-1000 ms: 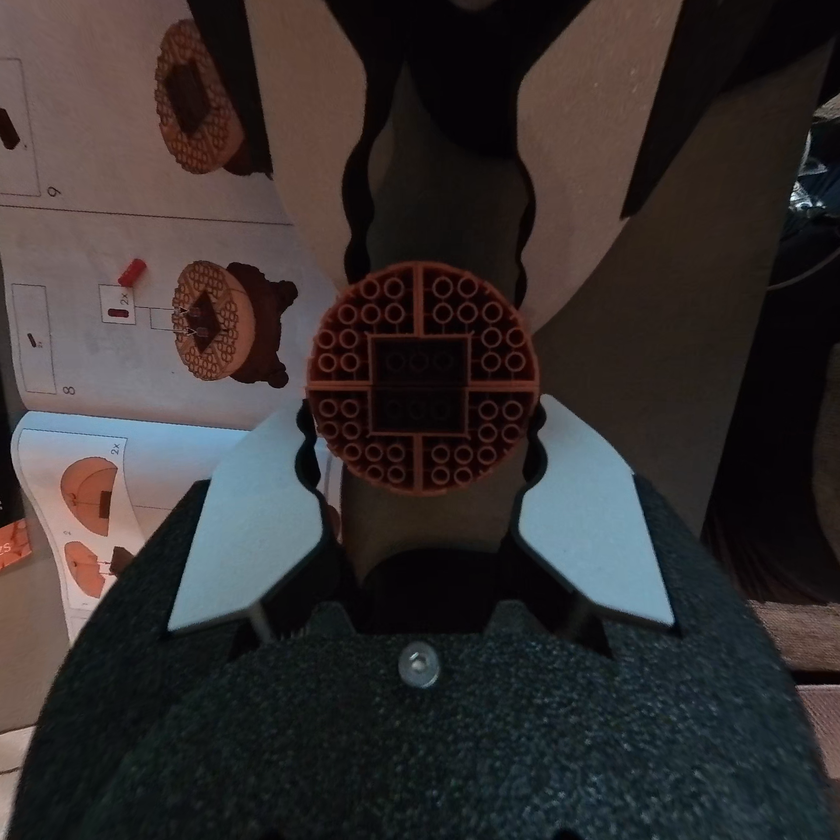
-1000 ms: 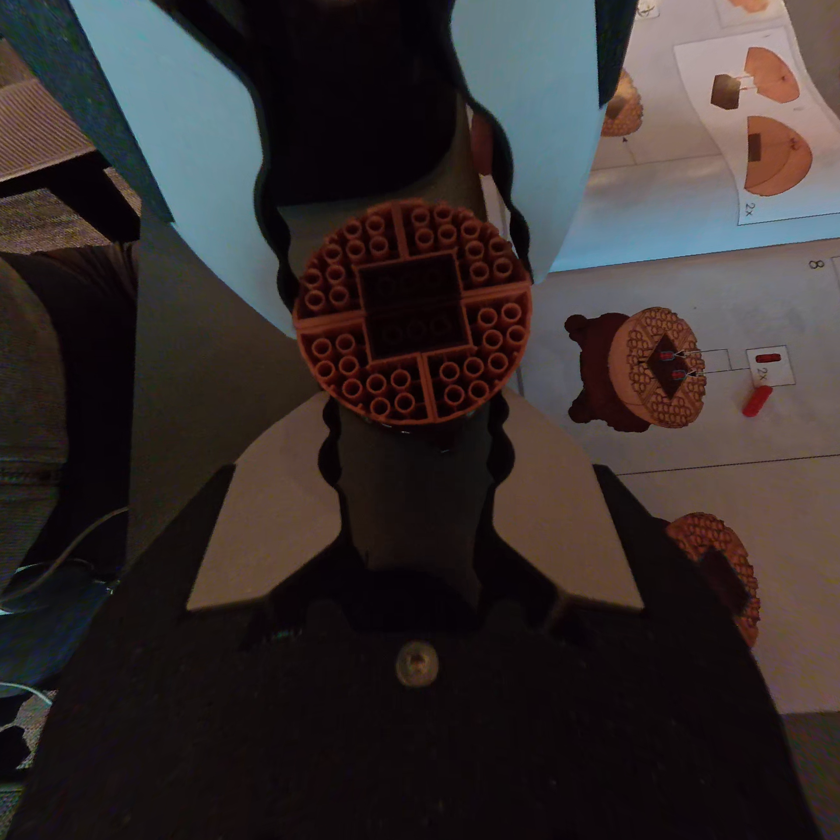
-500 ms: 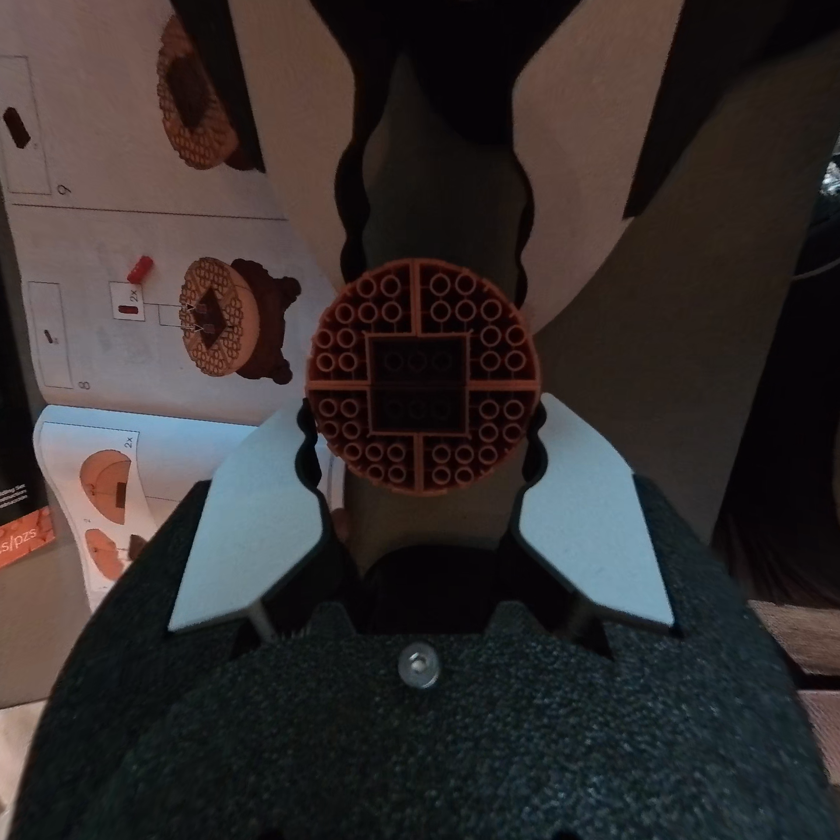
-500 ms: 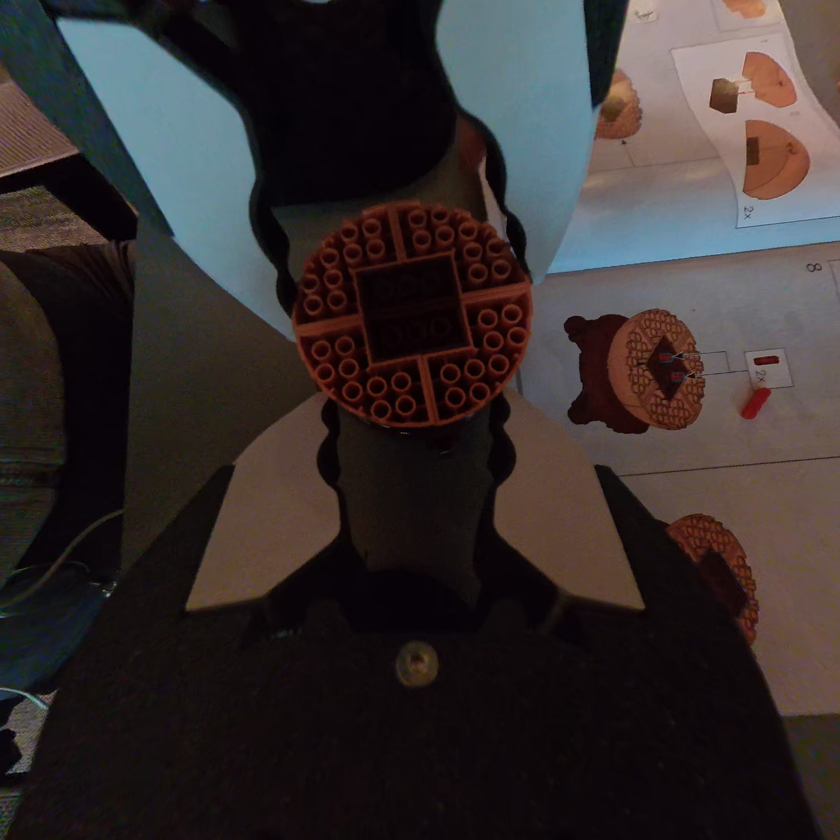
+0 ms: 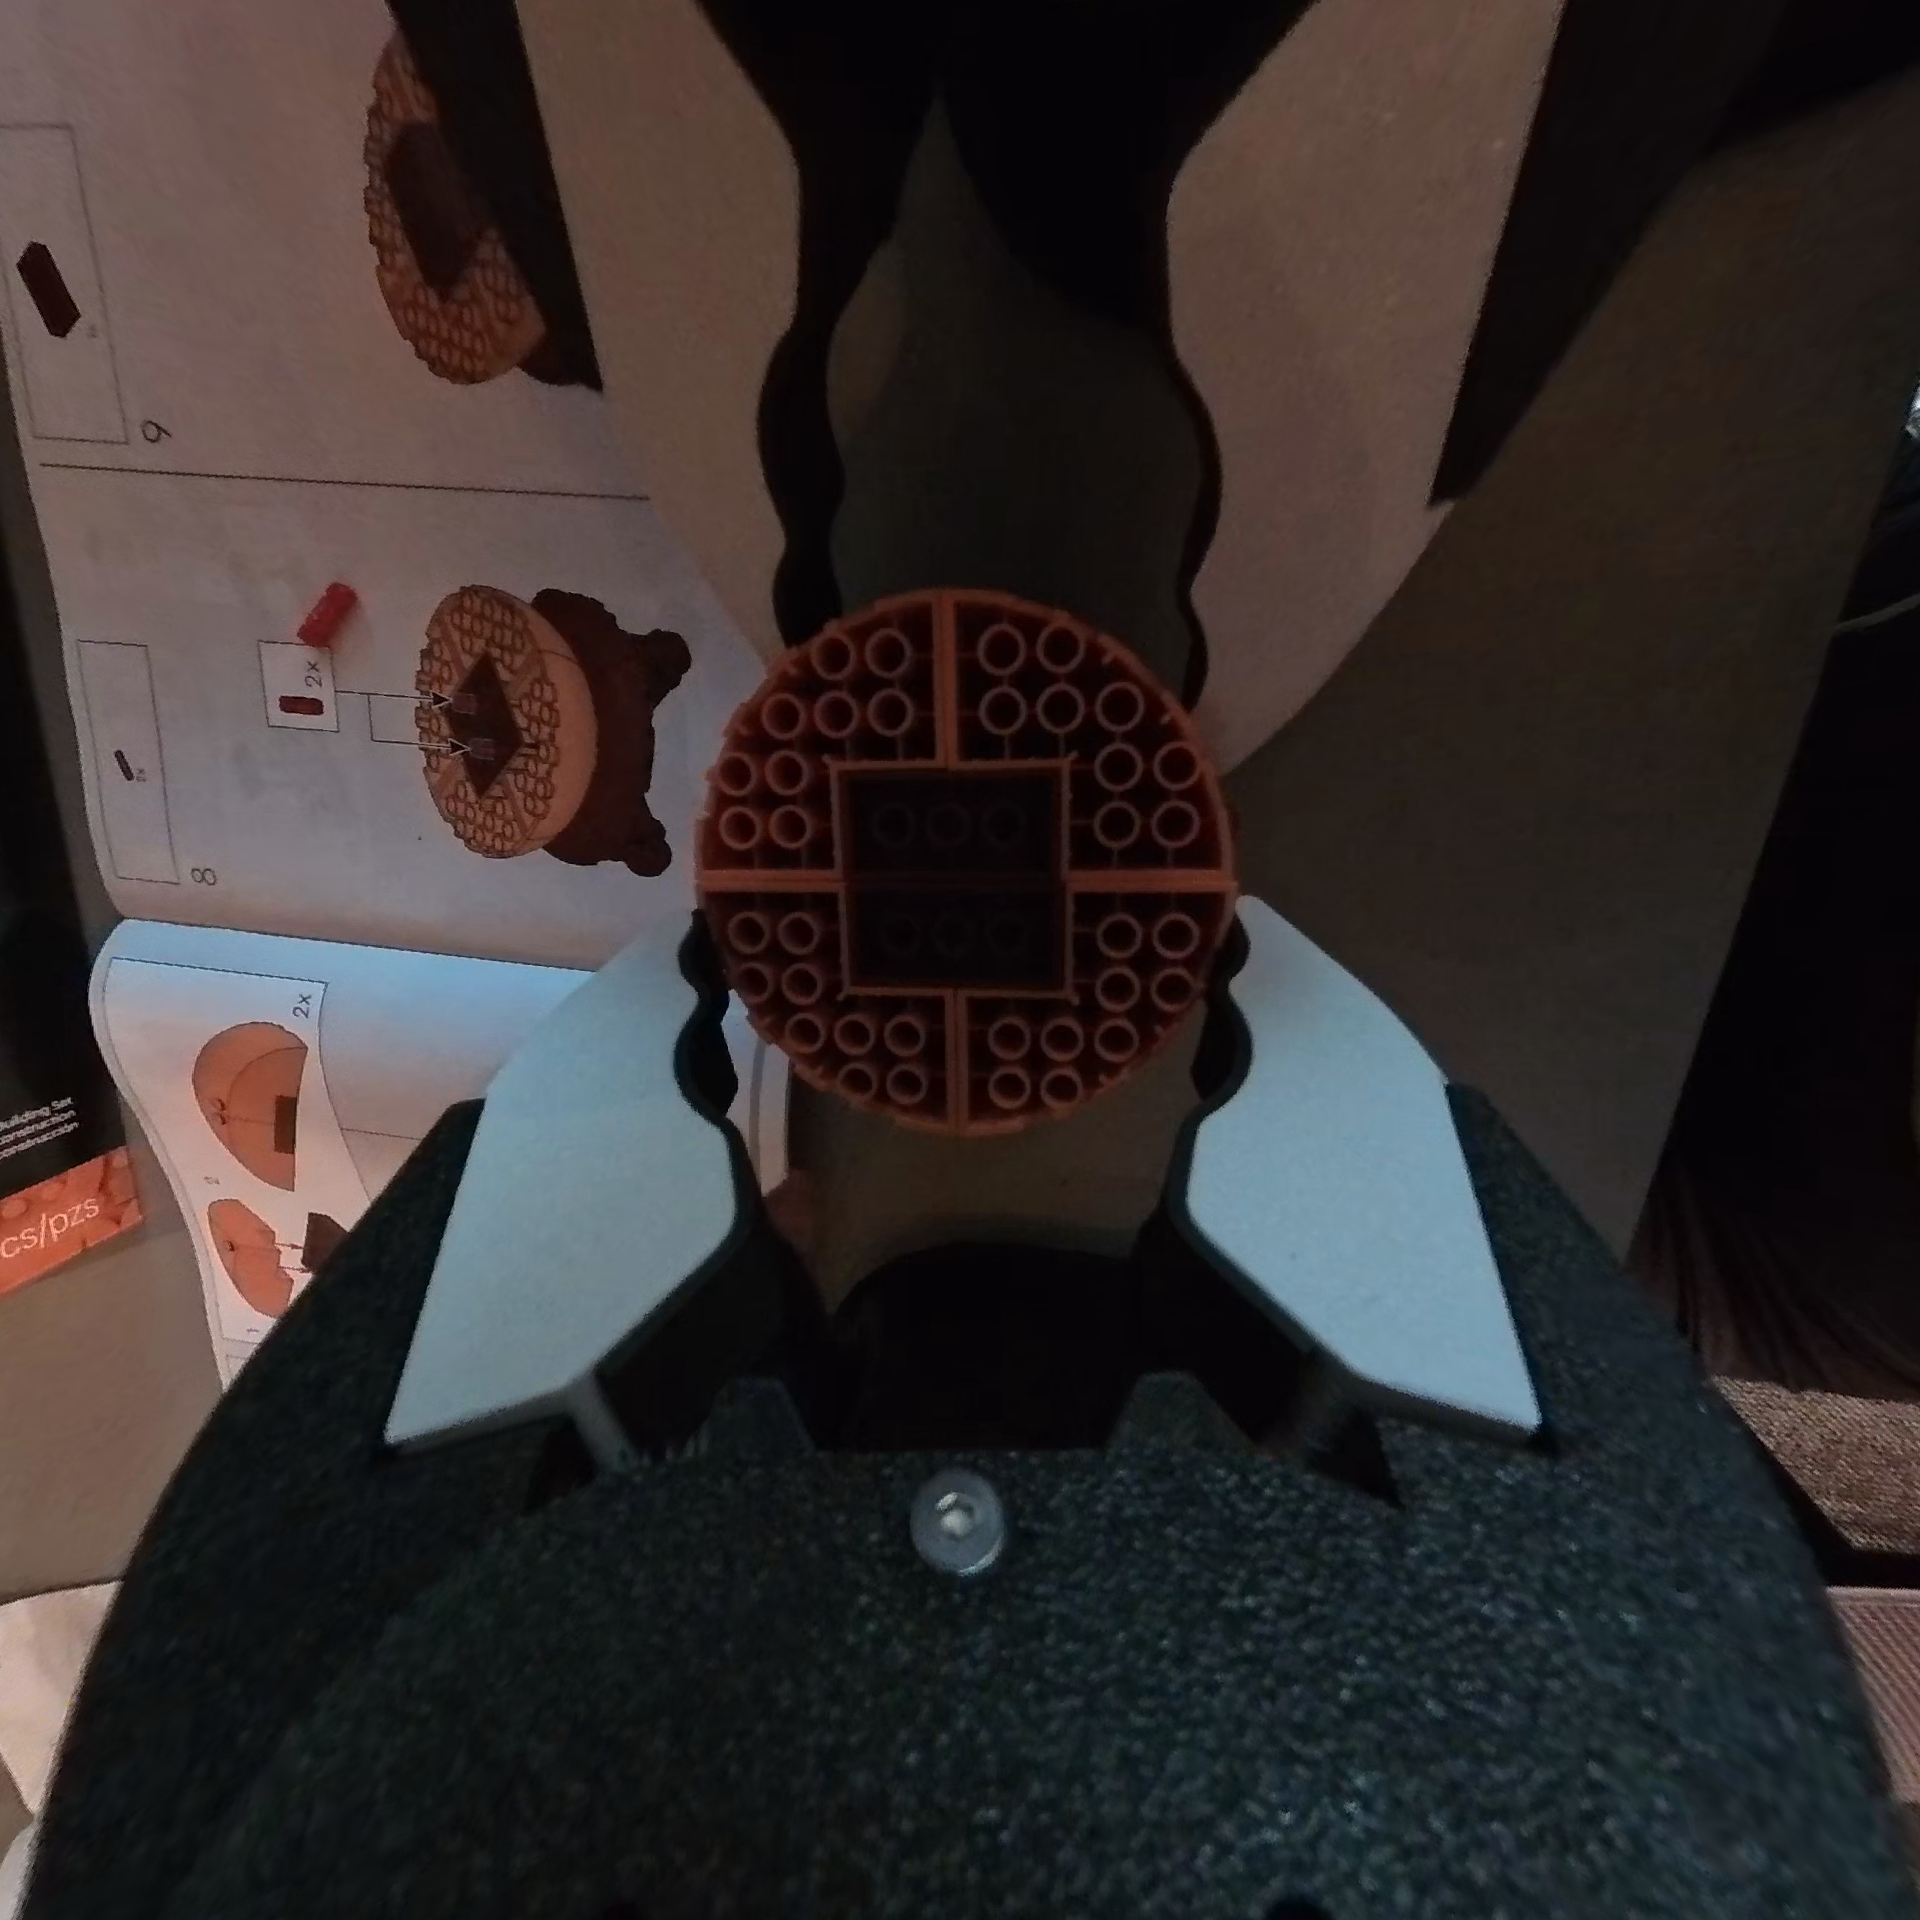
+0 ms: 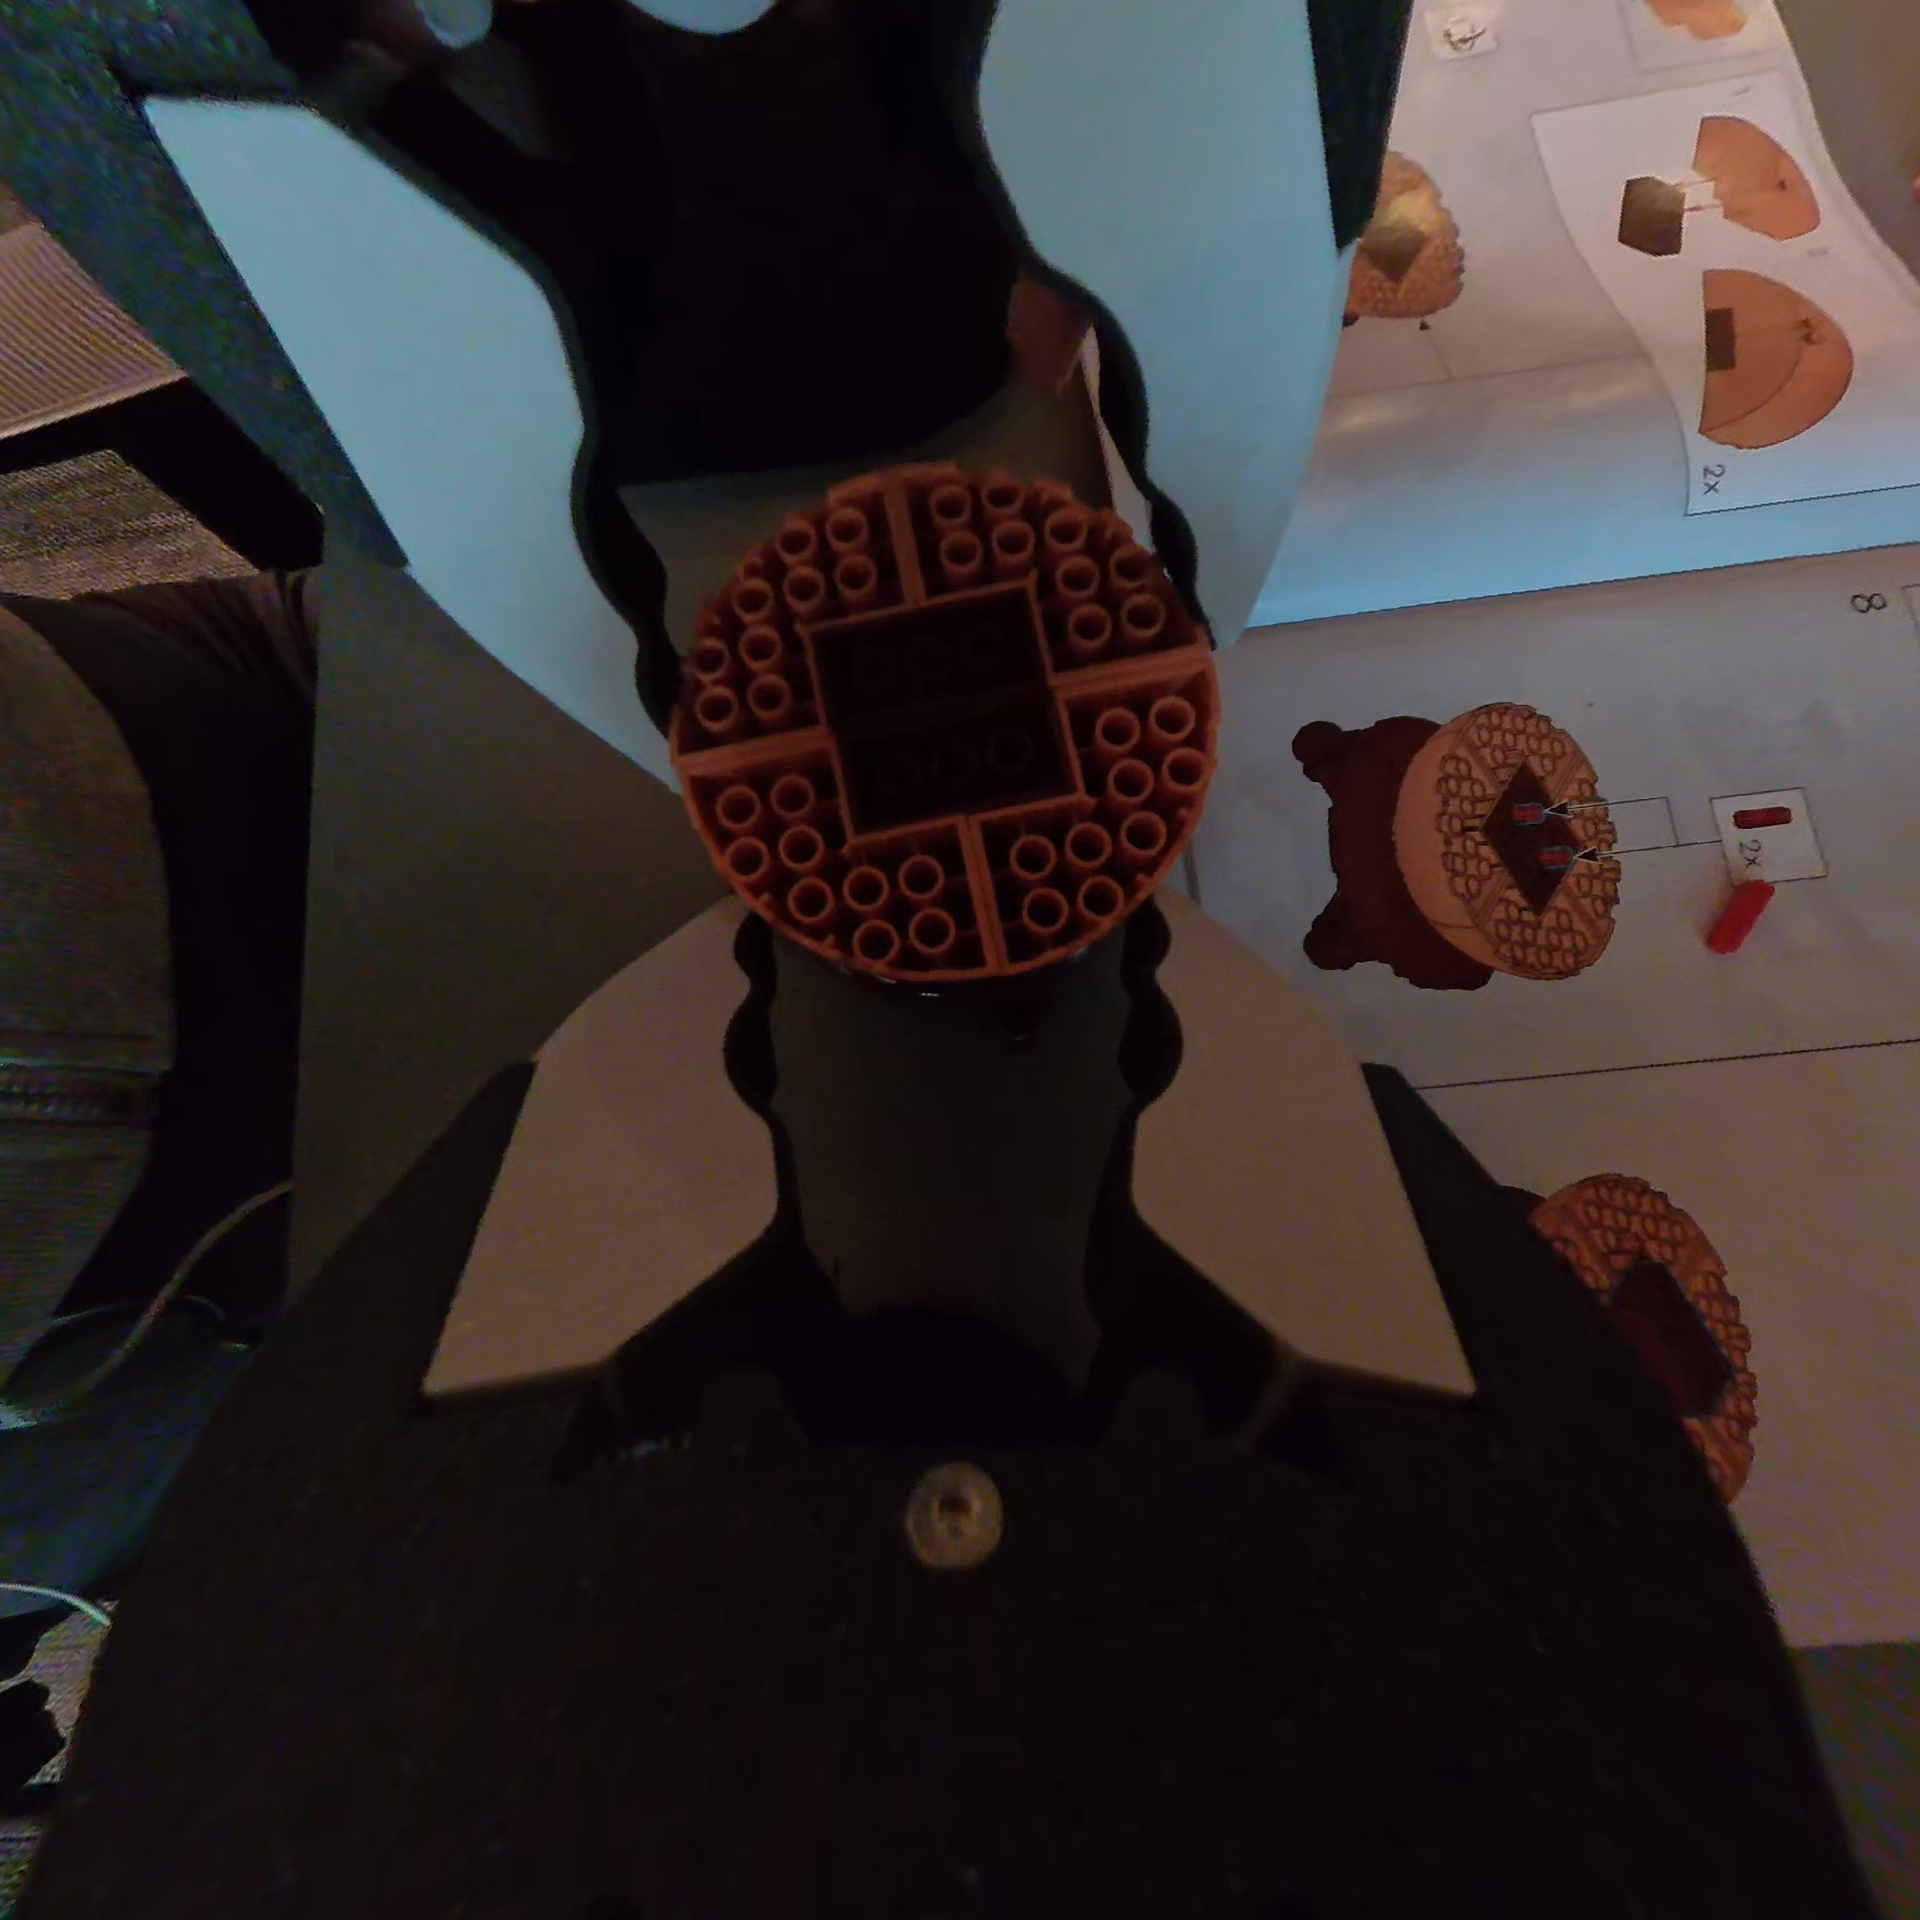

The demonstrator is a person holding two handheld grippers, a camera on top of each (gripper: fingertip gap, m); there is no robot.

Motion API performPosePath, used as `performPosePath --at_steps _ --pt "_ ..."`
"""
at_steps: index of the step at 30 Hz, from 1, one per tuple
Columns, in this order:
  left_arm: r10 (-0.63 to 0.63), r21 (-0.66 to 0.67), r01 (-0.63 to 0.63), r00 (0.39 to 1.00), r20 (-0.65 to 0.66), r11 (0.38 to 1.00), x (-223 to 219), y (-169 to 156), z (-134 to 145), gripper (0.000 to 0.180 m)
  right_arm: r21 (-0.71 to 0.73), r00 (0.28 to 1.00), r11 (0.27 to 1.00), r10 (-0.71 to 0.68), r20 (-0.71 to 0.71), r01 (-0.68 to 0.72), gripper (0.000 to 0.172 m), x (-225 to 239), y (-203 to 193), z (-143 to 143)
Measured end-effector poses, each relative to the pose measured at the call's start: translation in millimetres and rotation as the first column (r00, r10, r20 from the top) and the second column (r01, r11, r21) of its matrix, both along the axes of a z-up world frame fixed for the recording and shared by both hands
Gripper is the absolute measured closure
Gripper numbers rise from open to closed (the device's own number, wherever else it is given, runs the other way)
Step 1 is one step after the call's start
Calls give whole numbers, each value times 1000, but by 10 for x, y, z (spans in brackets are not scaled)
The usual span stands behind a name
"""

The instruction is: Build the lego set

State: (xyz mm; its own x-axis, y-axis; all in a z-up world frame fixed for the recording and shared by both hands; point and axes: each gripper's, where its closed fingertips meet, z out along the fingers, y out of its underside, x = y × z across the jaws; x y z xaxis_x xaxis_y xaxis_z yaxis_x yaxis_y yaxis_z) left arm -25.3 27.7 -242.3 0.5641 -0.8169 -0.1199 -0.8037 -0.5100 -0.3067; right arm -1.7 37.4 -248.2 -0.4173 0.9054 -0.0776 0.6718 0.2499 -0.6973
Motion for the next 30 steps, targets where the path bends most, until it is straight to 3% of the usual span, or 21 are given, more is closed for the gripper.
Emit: performPosePath --at_steps 12,17,18,19,20,21,26,30 --pt "12 6 -12 1000 7 1000 0 1 -12 91 4 1000 1000 14 6 -14 108 5 5 0" --pt "9 11 -8 1000 -17 1000 -4 -3 -9 91 -97 999 995 -37 -21 35 103 69 126 162" --pt "9 12 -9 1000 -20 1000 -6 -4 -9 91 -116 995 991 -81 -66 73 106 68 199 250" --pt "16 11 -16 1000 -16 1000 -5 -4 -10 91 -159 983 983 -117 -140 94 127 54 230 382" --pt "16 13 -16 1000 -13 1000 -4 -3 -10 91 -217 961 972 -144 -235 92 158 31 219 538" --pt "9 19 -8 1000 -9 1000 1 2 -10 91 -263 936 962 -162 -314 78 171 11 191 656" --pt "0 17 1 1000 -11 1000 1 2 -10 91 -190 944 981 -89 -316 29 172 -108 38 468" --pt "-7 17 7 1000 -15 1000 2 3 -12 91 -191 944 982 -58 -324 -6 172 -205 -33 472"
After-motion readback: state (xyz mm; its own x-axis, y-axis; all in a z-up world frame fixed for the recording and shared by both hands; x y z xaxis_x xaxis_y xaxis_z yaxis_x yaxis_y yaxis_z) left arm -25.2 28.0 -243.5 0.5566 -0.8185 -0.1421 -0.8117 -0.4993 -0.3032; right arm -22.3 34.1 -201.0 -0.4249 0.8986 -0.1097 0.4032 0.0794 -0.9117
